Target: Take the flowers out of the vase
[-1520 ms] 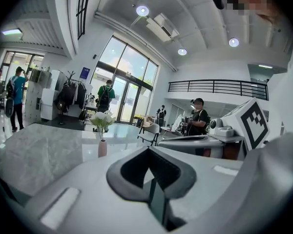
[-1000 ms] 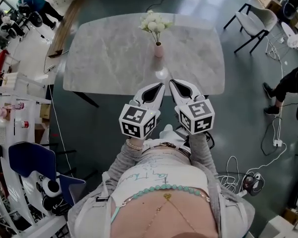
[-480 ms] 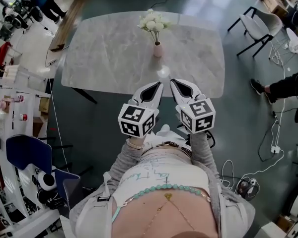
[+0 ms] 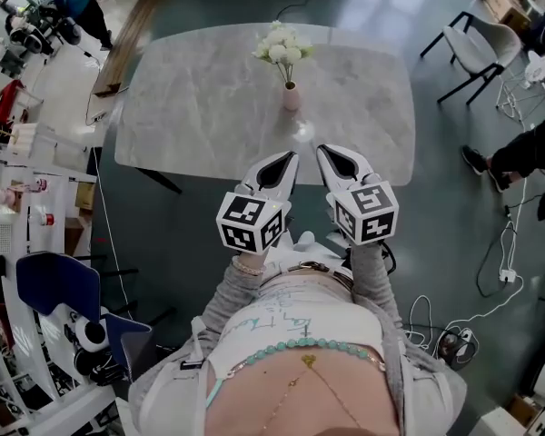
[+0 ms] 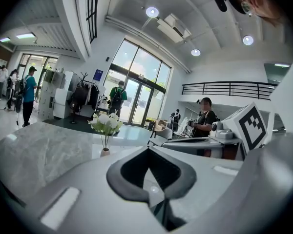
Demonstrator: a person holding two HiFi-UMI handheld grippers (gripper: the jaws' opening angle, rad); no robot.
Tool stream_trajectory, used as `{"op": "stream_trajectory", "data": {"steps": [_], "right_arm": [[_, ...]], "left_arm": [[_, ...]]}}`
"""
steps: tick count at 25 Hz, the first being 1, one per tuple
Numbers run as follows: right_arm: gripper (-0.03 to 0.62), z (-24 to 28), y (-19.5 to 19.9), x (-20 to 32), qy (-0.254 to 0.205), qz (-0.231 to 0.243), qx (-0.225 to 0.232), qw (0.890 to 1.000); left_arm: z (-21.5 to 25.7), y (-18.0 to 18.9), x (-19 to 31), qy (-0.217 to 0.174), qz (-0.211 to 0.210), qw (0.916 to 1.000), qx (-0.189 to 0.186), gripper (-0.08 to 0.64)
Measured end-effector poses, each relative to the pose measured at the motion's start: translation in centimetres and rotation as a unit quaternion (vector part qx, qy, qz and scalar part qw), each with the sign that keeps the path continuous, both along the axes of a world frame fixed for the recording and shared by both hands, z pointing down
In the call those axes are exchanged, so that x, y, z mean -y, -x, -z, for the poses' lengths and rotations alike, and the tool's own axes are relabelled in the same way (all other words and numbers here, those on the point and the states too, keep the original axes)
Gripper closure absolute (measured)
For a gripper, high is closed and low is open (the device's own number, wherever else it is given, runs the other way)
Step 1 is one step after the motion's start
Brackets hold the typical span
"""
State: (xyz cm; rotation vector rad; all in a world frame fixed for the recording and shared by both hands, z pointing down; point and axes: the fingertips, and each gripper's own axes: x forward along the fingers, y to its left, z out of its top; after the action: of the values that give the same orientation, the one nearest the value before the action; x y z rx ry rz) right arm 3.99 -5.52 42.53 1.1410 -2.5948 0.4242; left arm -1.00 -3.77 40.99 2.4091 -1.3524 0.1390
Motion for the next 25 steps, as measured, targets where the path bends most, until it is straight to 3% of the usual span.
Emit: {"op": "stream_trajectory", "data": {"steps": [25], "right_arm": [[0.565, -1.0, 6.2, 13.5, 0.005, -0.053, -0.013, 0.999]], "left_arm": [[-1.2, 5.5, 14.2, 0.007, -0.071, 0.9974, 0.000, 0.559]]}}
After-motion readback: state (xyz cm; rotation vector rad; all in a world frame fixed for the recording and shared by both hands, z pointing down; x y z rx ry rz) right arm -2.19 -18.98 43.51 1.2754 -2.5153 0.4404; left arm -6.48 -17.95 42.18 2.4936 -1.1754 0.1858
